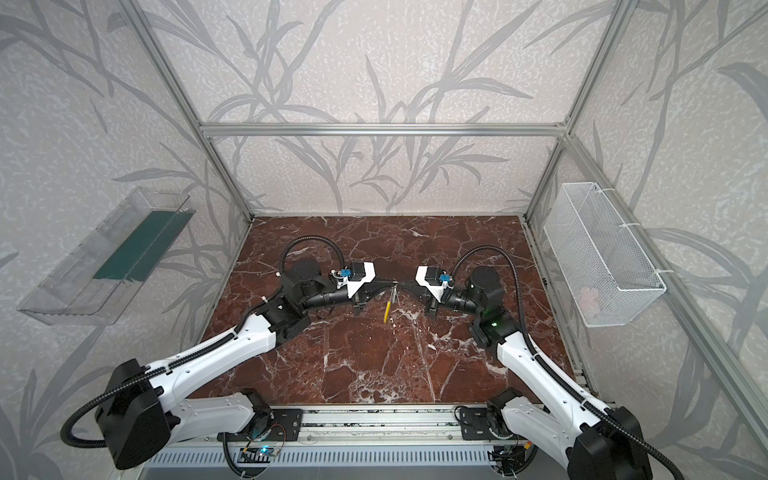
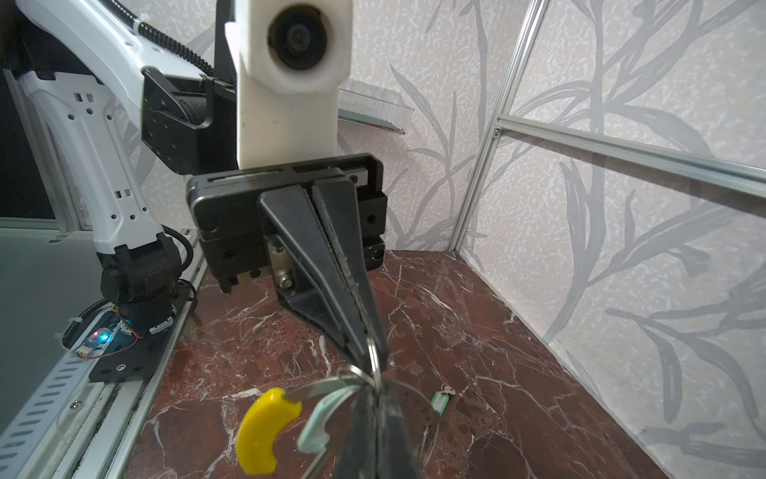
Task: Put the keys on the keyring
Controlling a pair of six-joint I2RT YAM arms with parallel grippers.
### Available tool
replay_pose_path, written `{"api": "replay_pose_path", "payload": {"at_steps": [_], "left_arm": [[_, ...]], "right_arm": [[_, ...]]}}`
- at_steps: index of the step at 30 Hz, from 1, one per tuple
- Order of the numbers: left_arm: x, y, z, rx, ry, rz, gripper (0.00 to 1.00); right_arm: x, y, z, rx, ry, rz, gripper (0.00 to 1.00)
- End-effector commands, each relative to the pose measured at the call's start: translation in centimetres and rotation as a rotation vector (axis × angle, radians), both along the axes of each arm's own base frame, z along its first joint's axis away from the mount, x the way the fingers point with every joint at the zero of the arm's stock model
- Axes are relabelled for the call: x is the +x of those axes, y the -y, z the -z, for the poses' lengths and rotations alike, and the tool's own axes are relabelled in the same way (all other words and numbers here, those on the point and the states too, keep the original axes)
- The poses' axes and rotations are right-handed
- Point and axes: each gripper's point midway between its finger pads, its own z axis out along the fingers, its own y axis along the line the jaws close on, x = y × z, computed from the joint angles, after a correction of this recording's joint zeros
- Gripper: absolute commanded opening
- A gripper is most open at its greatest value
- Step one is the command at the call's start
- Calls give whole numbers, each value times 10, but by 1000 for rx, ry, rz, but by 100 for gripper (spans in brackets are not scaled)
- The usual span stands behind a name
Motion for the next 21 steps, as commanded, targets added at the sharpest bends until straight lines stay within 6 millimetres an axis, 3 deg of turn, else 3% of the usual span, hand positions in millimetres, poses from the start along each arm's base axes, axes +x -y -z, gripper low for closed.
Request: {"api": "replay_pose_path", "payload": {"at_steps": [1, 5, 14, 21], "left_arm": [[1, -4, -6, 73, 66, -14, 15], [8, -11, 1, 216, 137, -65, 28], [4, -9, 24, 501, 300, -37, 28], [2, -4, 28, 584, 359, -26, 26]], "right_arm": [[-5, 1, -13, -29, 15, 0, 0], [-7, 6, 3, -143, -103, 20, 0], [-14, 7, 18, -289, -250, 22, 0], [-21, -1, 21, -337, -252, -12, 0]]}}
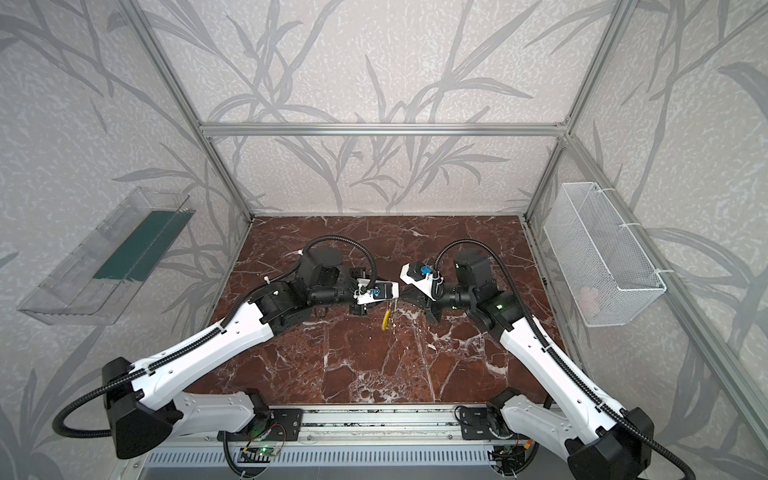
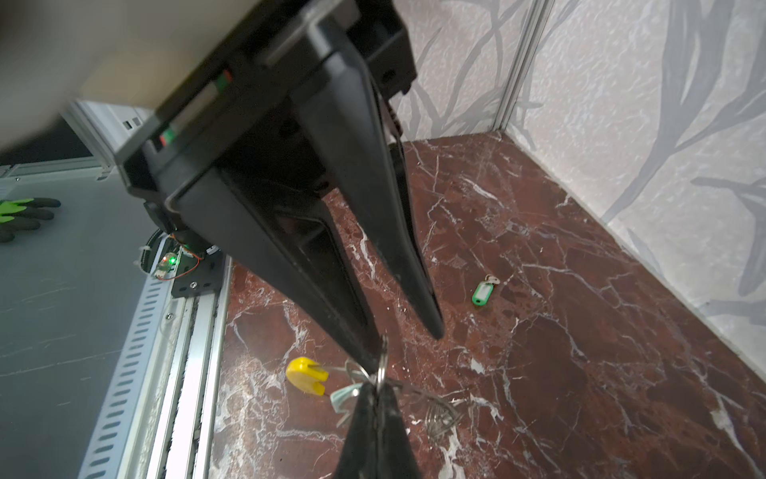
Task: Put the keys on the keyring
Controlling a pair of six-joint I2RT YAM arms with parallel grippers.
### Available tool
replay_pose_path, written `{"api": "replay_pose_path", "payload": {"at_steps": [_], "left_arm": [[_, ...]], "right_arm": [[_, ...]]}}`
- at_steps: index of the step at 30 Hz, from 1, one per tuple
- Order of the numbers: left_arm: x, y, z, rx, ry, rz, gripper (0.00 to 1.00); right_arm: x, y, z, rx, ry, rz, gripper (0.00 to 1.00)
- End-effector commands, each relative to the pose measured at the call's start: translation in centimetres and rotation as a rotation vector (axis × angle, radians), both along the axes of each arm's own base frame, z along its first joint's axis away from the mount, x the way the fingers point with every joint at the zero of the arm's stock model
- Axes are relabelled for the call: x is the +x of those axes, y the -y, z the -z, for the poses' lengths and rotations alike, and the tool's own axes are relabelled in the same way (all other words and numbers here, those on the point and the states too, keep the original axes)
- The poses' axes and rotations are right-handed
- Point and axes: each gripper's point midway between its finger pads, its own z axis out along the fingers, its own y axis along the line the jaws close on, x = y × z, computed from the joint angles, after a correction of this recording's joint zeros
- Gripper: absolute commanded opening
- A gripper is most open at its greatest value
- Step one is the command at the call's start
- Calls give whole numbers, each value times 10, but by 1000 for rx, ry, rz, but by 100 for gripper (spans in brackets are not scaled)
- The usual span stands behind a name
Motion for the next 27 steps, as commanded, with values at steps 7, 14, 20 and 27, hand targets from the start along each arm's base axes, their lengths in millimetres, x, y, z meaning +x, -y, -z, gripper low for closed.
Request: {"api": "replay_pose_path", "payload": {"at_steps": [7, 14, 20, 27], "left_arm": [[-4, -1, 15, 137, 53, 24, 22], [-14, 9, 17, 129, 25, 72, 5], [-12, 11, 20, 116, 1, 53, 0], [4, 16, -4, -42, -12, -56, 0]], "right_arm": [[-8, -2, -10, -3, 52, -30, 0], [-5, -4, -15, 26, 99, -31, 0], [14, 8, -20, 48, 235, 109, 18], [32, 43, -4, 67, 208, 331, 49]]}}
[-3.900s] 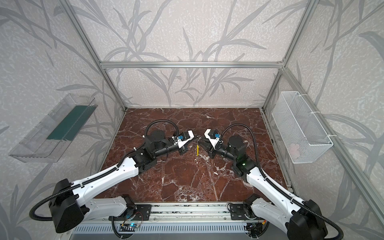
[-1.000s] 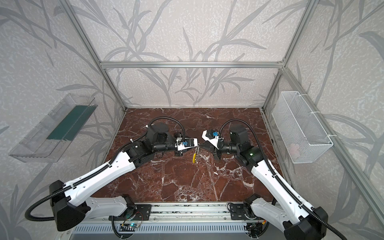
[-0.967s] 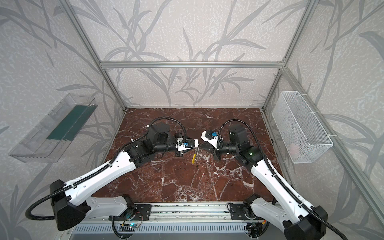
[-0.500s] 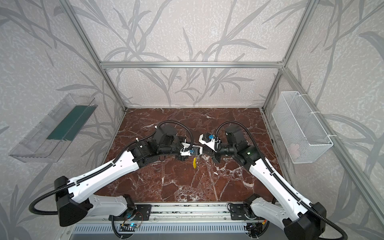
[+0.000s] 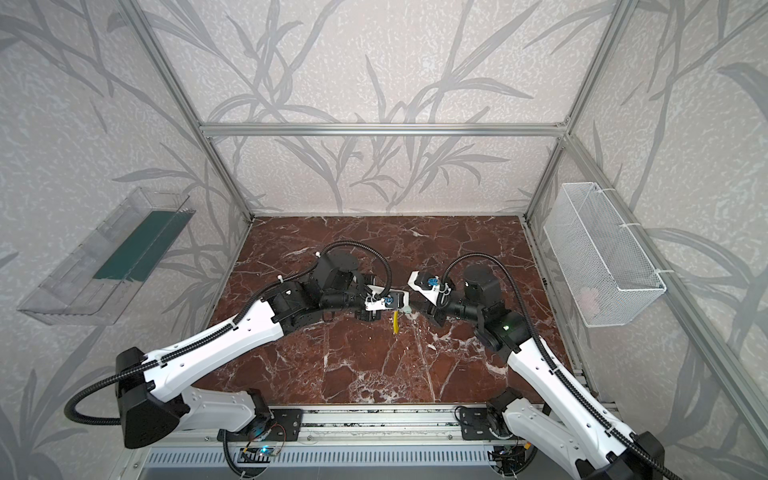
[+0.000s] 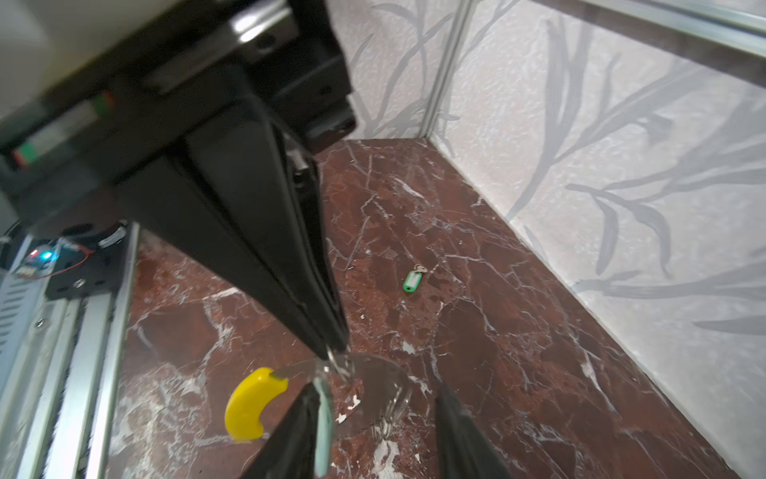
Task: Put the keys on the keyring
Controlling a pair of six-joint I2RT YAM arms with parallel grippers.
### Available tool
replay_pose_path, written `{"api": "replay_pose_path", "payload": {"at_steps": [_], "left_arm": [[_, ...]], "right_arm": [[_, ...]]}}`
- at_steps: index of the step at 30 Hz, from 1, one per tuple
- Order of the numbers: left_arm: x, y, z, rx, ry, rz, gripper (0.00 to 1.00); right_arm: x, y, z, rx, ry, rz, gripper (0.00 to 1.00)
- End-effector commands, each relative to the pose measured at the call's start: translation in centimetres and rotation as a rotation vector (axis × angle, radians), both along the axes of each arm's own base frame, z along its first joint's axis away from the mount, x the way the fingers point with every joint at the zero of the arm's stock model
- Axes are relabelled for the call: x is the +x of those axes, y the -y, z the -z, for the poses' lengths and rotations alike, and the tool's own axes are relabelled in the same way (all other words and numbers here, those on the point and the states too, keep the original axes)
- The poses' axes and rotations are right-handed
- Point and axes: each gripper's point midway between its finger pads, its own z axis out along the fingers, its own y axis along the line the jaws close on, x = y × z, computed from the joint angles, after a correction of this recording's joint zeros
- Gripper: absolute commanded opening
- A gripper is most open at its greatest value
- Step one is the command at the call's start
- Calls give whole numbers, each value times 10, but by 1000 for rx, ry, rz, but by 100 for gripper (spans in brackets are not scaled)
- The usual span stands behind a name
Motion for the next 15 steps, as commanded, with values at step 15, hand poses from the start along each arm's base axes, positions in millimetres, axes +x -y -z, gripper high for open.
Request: {"api": "replay_pose_path", "payload": {"at_steps": [15], "left_arm": [[11, 8, -43, -281, -70, -91, 0]], "right_arm": [[6, -7, 2, 179, -103, 22, 45]]}}
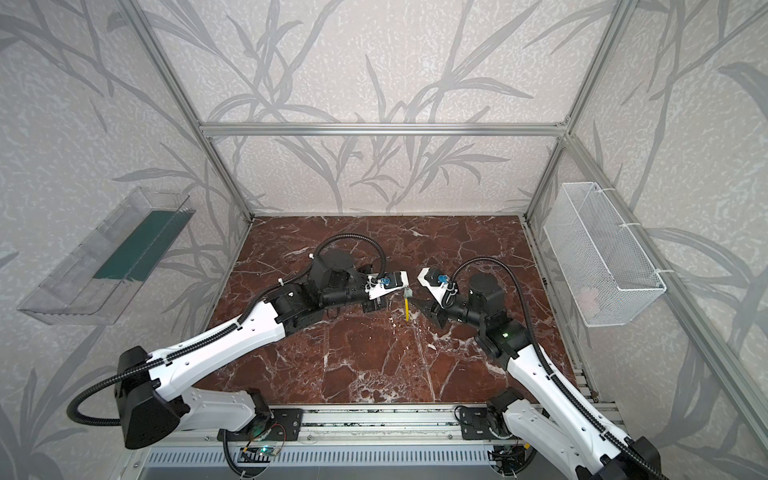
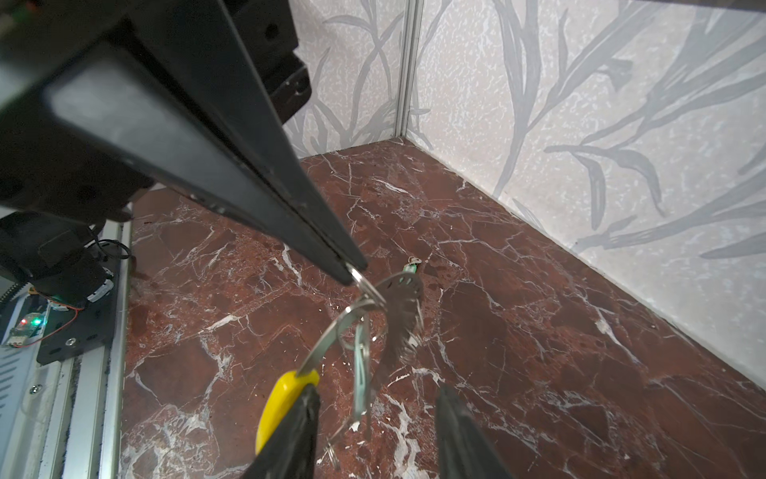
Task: Put the keys on the keyring
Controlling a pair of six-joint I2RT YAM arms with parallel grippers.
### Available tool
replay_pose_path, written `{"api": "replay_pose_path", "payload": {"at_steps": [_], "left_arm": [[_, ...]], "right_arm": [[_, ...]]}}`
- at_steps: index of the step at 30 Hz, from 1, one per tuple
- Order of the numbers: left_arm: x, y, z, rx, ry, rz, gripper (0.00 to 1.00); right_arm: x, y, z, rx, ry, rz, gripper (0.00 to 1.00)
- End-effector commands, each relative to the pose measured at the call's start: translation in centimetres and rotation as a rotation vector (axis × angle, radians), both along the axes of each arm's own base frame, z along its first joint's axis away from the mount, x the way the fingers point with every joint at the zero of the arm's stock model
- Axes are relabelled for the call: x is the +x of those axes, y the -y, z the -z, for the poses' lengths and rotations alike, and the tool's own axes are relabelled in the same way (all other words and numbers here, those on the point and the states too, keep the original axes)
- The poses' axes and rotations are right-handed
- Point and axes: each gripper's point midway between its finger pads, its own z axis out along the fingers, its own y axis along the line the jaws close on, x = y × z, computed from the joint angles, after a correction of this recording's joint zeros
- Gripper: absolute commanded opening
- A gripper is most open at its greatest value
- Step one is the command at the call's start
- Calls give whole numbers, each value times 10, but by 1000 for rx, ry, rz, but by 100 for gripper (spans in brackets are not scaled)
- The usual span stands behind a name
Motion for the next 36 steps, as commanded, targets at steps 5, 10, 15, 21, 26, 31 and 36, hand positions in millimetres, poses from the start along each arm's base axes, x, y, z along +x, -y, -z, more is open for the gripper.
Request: {"api": "replay_pose_path", "payload": {"at_steps": [5, 10, 15, 21, 26, 31, 36], "left_arm": [[-9, -1, -21, -89, 10, 25, 0], [-11, -2, -24, -118, 2, 30, 0], [-8, -7, -38, -213, -30, 21, 0], [-13, -4, -44, -300, -85, 65, 0], [-12, -2, -47, -363, -105, 65, 0], [-12, -1, -46, -410, -120, 71, 0], [-8, -6, -46, -444, -138, 62, 0]], "right_arm": [[7, -11, -17, 70, 26, -28, 39], [6, -12, -17, 67, 42, -38, 16], [-2, -10, -7, 17, 51, -65, 0], [-8, -21, -13, 29, 52, -158, 0], [-10, -29, -18, 44, 68, -207, 0], [-11, -35, -22, 33, 84, -243, 1], [-3, -20, -23, -20, 160, -143, 29]]}}
